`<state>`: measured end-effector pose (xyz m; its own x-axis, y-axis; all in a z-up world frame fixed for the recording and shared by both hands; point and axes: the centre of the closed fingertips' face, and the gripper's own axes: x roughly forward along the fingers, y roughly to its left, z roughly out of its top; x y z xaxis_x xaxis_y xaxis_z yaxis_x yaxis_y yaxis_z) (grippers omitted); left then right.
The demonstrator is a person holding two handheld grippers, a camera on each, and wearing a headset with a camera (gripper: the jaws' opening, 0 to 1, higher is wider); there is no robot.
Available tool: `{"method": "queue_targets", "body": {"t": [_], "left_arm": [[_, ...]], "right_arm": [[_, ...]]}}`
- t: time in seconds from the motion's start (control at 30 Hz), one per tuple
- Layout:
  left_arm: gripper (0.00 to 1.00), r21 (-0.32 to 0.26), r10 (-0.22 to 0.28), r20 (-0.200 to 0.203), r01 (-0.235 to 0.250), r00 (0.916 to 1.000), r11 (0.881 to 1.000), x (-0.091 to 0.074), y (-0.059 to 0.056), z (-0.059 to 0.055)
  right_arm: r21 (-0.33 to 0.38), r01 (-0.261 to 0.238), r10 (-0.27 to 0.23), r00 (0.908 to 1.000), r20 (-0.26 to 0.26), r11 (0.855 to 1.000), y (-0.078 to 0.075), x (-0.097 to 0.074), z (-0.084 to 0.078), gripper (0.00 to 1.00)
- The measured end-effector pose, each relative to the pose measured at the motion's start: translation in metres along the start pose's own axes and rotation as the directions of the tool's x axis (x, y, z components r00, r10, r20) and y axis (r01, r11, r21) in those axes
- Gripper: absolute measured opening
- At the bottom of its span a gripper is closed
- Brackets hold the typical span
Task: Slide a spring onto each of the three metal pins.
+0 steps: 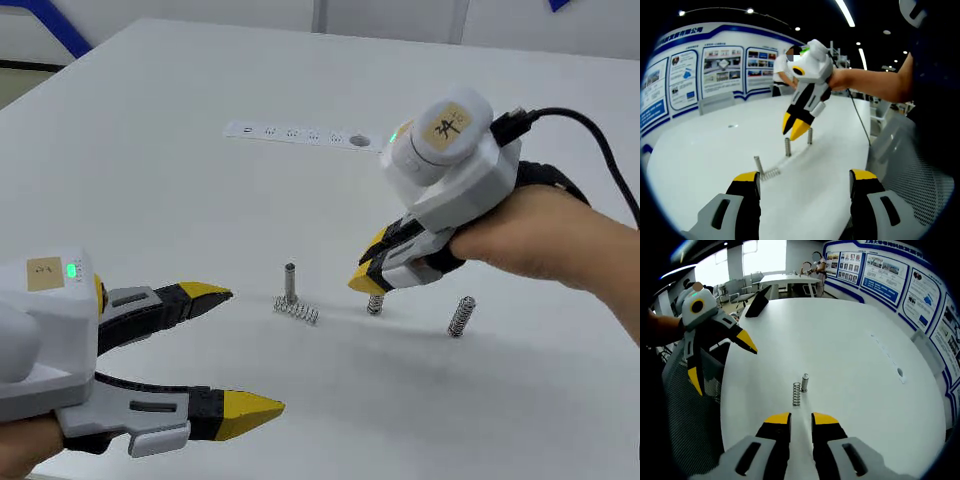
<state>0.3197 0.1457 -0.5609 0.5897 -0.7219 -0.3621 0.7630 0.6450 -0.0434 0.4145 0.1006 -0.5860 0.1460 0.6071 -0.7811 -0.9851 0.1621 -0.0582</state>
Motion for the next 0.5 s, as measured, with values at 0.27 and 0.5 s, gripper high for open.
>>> {"method": "queue_targets", "body": {"t": [0.27,0.5], "left_arm": [[0.74,0.000,0.003,0.001,-0.003,1.0000,1.000,0.000,0.000,0.001],[0.74,-0.001,0.003,0.000,-0.003,1.0000,1.000,0.000,0.000,0.000]], "right_arm": [[0.019,-0.012,0.010,0.9976,0.069,1.000,0.012,0.035,-0.003,0.17],[0.048,0.026,-0.031,0.9952,0.093,0.999,0.009,0.054,-0.006,0.17]]}}
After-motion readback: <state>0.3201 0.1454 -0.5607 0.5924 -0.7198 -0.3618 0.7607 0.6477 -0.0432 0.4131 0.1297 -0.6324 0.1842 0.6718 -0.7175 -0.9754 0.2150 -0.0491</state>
